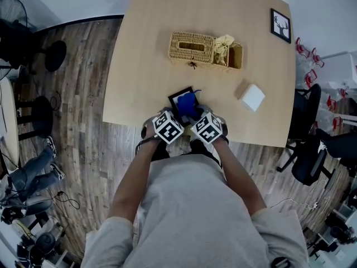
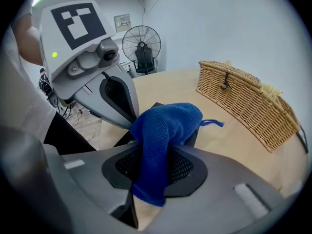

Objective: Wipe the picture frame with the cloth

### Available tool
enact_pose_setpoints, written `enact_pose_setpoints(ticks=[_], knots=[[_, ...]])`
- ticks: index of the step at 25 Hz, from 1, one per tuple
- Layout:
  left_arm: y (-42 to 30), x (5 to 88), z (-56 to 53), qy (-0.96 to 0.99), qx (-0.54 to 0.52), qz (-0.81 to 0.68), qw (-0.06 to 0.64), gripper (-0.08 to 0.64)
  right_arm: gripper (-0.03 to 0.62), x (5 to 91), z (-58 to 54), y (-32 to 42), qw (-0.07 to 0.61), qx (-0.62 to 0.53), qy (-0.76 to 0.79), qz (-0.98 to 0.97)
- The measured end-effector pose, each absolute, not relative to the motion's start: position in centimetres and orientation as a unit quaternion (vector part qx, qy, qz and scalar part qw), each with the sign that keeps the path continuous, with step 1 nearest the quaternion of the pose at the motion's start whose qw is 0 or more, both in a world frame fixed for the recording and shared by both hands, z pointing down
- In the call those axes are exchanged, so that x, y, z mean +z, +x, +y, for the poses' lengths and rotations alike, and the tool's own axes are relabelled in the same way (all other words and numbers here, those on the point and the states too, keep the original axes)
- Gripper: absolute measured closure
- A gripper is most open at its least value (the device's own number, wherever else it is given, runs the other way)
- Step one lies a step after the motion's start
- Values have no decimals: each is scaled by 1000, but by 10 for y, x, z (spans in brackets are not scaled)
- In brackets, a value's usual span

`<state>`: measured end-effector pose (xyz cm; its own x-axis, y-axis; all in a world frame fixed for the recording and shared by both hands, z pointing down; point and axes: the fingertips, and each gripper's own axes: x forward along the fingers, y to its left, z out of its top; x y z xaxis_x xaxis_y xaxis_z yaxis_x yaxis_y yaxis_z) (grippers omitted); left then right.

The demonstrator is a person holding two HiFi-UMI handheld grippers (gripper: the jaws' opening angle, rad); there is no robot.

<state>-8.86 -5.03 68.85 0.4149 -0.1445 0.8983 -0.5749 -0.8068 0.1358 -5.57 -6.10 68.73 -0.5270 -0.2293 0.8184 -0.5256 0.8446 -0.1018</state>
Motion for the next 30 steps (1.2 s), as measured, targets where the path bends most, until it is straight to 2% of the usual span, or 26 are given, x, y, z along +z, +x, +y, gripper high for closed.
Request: enact_pose_setpoints(ticks=[30], knots=[[-81, 687, -56, 815, 466, -235, 251, 508, 485, 684, -123, -86, 425, 162, 214, -865]])
